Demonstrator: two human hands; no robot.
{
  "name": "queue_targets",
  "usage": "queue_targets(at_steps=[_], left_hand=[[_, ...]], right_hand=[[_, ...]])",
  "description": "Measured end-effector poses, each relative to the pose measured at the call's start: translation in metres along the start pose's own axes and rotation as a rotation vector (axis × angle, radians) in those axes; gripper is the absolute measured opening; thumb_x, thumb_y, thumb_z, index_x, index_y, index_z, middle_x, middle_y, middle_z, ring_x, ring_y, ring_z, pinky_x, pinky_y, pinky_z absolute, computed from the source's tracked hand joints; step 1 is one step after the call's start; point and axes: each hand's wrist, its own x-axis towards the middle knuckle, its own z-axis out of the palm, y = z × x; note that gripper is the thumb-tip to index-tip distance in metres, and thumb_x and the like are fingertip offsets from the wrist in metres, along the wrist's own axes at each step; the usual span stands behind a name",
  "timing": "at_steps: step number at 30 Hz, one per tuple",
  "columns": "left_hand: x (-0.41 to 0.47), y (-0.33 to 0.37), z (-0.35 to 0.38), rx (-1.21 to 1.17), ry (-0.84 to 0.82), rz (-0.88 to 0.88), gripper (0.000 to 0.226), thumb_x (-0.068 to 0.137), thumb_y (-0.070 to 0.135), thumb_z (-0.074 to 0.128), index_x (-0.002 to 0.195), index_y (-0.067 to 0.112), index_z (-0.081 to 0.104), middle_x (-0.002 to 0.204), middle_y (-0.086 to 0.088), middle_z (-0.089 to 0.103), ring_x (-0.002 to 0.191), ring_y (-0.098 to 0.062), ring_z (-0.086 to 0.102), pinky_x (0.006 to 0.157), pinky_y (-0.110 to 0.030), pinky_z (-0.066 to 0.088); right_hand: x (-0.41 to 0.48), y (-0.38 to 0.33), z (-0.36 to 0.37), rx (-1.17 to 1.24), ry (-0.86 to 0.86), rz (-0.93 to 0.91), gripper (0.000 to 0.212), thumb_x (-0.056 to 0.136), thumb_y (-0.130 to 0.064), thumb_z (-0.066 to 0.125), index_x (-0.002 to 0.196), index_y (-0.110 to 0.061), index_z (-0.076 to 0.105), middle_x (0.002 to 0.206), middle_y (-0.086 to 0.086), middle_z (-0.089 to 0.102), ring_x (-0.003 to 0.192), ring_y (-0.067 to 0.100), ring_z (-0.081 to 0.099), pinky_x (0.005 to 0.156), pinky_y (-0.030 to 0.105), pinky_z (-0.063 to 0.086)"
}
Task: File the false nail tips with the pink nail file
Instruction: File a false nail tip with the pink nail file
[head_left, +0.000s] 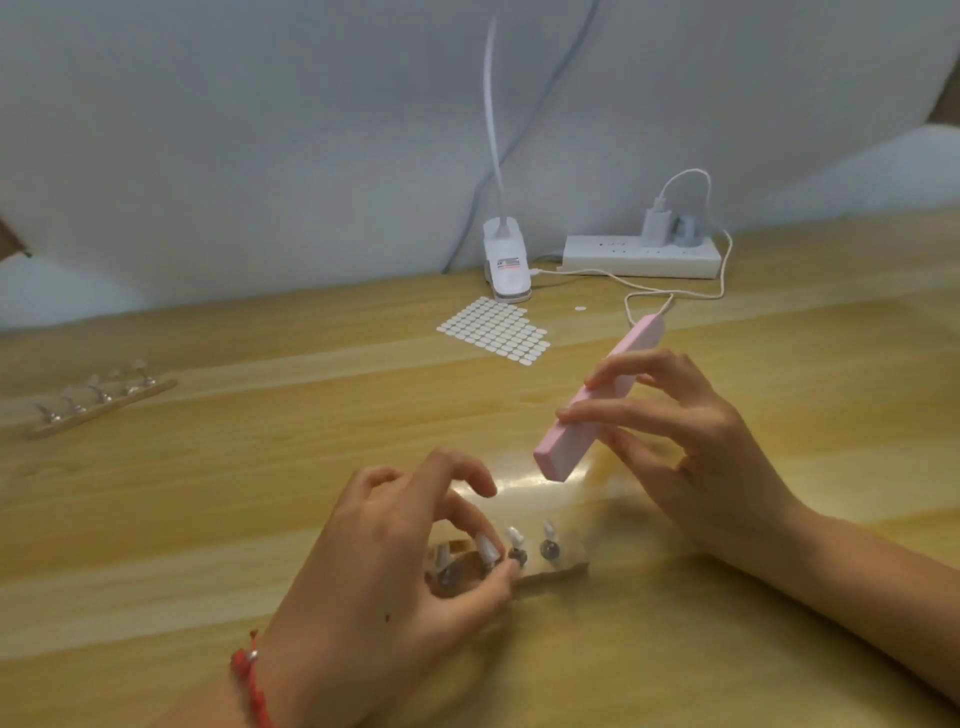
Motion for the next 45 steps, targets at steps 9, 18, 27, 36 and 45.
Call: queue_targets(at_steps=[9,18,27,36,45], left_hand=[[0.011,0.000,-0.002,-0.003,-0.125,-0.076,0.037,0.055,0.075,0.056,0.081,0.051,0.063,0.087,0.038,0.061,0.090,0.008,0.055,0.081,-0.015,0.034],[0.004,0.003,0.012,0.032,0.053,-0.134,0.021,0.059,0.065,0.053,0.066,0.046,0.060,0.078,0.030,0.062,0.080,0.003,0.054,0.066,-0.014,0.034],[0.005,0.006,0.015,0.112,0.157,0.071,0.009,0.062,0.045,0.062,0.064,0.036,0.062,0.075,0.028,0.061,0.080,0.004,0.056,0.078,-0.029,0.038],[0.003,0.002,0.010,-0.275,0.376,-0.034,0.022,0.067,0.049,0.068,0.084,0.035,0.071,0.086,0.022,0.069,0.089,-0.005,0.062,0.079,-0.027,0.042],[0.006,-0.006,0.015,-0.260,0.416,-0.032,0.026,0.075,0.048,0.062,0.097,0.038,0.069,0.093,0.033,0.067,0.095,0.006,0.060,0.085,-0.025,0.042]], right_hand=[[-0.001,0.002,0.000,-0.007,0.021,-0.007,0.028,0.087,-0.013,0.063,0.107,-0.031,0.069,0.113,0.003,0.058,0.110,0.013,0.051,0.098,0.021,0.041],[0.000,0.001,0.001,-0.028,-0.001,0.018,0.035,0.084,-0.008,0.064,0.107,-0.034,0.066,0.114,0.001,0.057,0.110,0.016,0.053,0.098,0.021,0.041],[-0.001,0.000,0.000,-0.023,-0.031,-0.004,0.030,0.090,-0.011,0.062,0.108,-0.034,0.066,0.114,0.000,0.056,0.110,0.019,0.056,0.097,0.022,0.042],[-0.003,-0.017,-0.001,0.036,-0.006,-0.011,0.031,0.088,-0.006,0.063,0.108,-0.029,0.069,0.115,0.005,0.058,0.112,0.021,0.055,0.095,0.032,0.046],[-0.005,-0.032,-0.001,0.032,-0.041,-0.112,0.034,0.087,0.003,0.065,0.108,-0.022,0.073,0.113,0.008,0.060,0.109,0.026,0.057,0.094,0.034,0.046]])
